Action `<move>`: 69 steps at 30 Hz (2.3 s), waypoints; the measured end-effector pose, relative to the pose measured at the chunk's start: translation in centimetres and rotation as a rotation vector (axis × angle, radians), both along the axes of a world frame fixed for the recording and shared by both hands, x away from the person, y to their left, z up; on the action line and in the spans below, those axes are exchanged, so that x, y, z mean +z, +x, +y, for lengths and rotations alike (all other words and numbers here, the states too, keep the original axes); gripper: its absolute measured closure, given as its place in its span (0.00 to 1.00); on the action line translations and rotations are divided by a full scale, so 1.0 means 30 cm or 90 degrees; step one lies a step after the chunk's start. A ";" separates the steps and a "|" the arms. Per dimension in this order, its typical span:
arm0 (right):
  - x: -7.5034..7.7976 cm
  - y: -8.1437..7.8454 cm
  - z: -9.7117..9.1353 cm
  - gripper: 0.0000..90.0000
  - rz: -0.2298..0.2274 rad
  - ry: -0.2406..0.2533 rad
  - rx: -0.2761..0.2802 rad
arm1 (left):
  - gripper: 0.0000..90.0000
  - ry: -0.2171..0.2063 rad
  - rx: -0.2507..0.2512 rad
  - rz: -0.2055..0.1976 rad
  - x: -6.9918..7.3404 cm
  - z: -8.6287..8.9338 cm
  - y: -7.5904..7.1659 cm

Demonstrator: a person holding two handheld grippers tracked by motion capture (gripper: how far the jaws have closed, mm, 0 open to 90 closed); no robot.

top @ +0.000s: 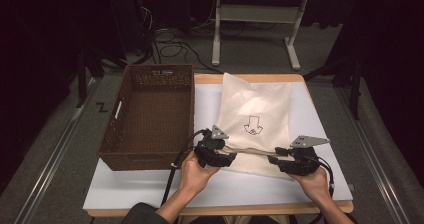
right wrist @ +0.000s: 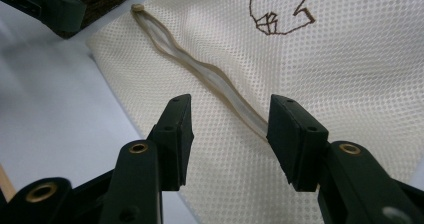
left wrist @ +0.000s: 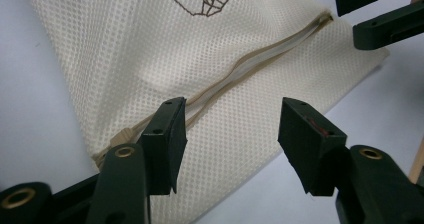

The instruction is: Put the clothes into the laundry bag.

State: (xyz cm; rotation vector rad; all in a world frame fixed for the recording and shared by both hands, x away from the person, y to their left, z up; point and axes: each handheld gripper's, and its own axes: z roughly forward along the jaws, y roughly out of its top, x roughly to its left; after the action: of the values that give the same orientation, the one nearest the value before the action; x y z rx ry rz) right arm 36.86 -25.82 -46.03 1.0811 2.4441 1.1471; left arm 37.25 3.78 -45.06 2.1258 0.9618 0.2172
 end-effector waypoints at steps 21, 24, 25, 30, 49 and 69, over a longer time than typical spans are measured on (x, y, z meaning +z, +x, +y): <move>-0.052 -0.022 0.013 0.58 -0.001 -0.014 -0.001 | 0.48 -0.003 0.014 0.007 -0.069 0.015 -0.013; -0.059 -0.024 0.016 0.58 -0.003 -0.016 0.002 | 0.48 -0.005 0.012 0.013 -0.080 0.016 -0.012; -0.060 -0.025 0.015 0.58 0.000 -0.018 0.002 | 0.48 -0.003 0.013 0.013 -0.083 0.016 -0.013; -0.076 -0.023 0.012 0.58 -0.002 -0.022 -0.004 | 0.48 -0.004 0.016 0.014 -0.097 0.022 -0.012; -0.116 -0.028 -0.006 0.58 0.016 -0.030 -0.015 | 0.46 -0.005 0.032 0.020 -0.128 0.045 -0.014; -0.140 -0.051 -0.001 0.55 0.021 -0.030 0.004 | 0.45 -0.003 0.027 0.037 -0.150 0.031 -0.028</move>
State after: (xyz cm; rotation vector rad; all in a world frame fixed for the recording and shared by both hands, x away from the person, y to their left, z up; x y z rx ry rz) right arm 35.33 -25.85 -50.21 1.0875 2.4888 1.0766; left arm 36.42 4.72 -49.55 2.1192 1.0408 0.1757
